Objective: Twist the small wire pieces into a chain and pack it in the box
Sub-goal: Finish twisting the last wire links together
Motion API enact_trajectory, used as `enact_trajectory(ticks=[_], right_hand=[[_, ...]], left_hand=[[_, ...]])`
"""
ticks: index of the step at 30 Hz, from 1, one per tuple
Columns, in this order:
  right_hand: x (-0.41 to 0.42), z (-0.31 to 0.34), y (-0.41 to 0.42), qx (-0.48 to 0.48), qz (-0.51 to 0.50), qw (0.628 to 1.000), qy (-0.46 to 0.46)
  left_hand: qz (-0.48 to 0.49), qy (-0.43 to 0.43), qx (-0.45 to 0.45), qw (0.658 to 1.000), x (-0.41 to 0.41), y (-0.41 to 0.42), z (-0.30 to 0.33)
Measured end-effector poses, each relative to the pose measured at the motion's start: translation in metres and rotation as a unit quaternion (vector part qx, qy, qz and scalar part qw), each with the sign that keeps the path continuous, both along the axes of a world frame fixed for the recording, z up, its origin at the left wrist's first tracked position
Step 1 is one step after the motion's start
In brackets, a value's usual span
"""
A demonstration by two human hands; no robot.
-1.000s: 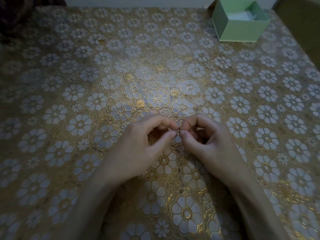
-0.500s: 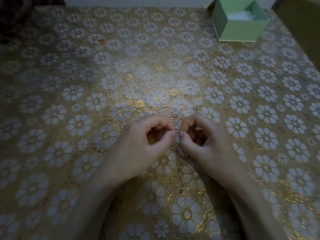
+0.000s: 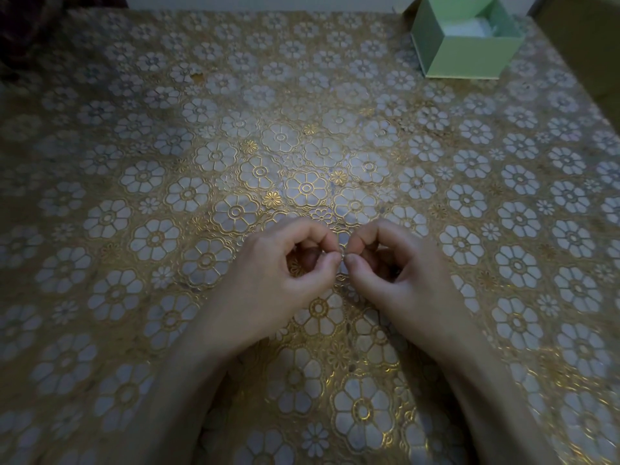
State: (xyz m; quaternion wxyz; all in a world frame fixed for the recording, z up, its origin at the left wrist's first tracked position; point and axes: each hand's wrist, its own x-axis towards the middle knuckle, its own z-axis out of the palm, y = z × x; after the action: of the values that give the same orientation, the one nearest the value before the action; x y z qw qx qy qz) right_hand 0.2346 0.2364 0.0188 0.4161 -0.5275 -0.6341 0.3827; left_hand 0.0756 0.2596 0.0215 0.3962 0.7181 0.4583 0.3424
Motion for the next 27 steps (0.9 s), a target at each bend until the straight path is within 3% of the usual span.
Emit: enact_trajectory(ticks=[27], right_hand=[[-0.0017,0.0016,-0.0002,-0.016,-0.016,1.0,-0.008]], left_hand=[[-0.015,0.03,0.068,0.997,0.0003,0.0003,0.0014]])
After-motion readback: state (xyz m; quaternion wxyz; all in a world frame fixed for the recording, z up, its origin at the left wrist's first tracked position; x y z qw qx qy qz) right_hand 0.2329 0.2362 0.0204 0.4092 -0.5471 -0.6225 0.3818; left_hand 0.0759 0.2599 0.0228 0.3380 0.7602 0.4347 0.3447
